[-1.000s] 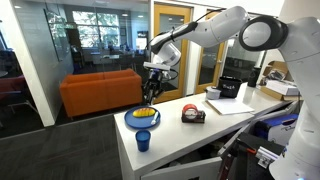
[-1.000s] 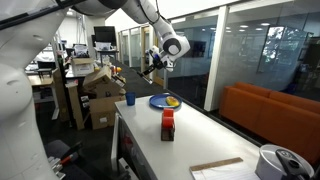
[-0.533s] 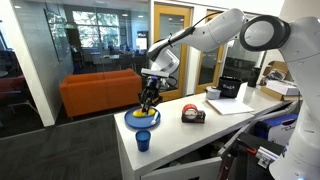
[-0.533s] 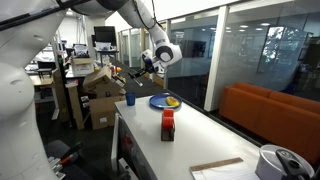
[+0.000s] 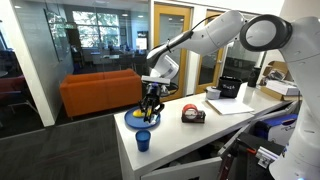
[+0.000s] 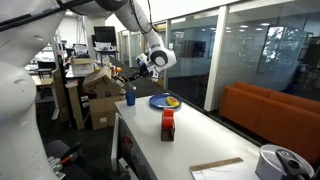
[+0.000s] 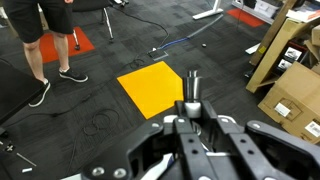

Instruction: Pick the marker and put it in the cup

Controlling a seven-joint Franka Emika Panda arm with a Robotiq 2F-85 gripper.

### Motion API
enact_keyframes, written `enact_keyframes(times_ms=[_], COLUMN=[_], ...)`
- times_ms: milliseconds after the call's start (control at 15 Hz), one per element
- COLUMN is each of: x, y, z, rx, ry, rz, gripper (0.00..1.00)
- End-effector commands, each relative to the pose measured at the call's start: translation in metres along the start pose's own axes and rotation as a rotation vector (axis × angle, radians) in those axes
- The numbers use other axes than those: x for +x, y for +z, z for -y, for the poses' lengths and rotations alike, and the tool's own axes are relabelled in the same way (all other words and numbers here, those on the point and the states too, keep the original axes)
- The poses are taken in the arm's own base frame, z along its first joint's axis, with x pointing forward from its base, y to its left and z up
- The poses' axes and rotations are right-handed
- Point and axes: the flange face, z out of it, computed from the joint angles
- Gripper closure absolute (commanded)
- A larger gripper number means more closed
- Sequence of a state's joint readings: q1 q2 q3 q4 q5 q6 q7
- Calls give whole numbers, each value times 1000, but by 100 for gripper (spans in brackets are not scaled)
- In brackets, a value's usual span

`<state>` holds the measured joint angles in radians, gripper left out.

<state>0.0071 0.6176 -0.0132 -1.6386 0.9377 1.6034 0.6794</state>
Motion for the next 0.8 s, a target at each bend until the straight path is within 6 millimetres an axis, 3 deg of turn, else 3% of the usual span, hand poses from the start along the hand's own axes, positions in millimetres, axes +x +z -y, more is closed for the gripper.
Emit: enact_keyframes(times_ms=[0, 333, 733], x=[-14, -18, 0], y=[13, 32, 48], z=[5, 10, 8], rx=[-16, -52, -82], ry=[-25, -38, -30], rz=[14, 24, 40], gripper=[95, 95, 95])
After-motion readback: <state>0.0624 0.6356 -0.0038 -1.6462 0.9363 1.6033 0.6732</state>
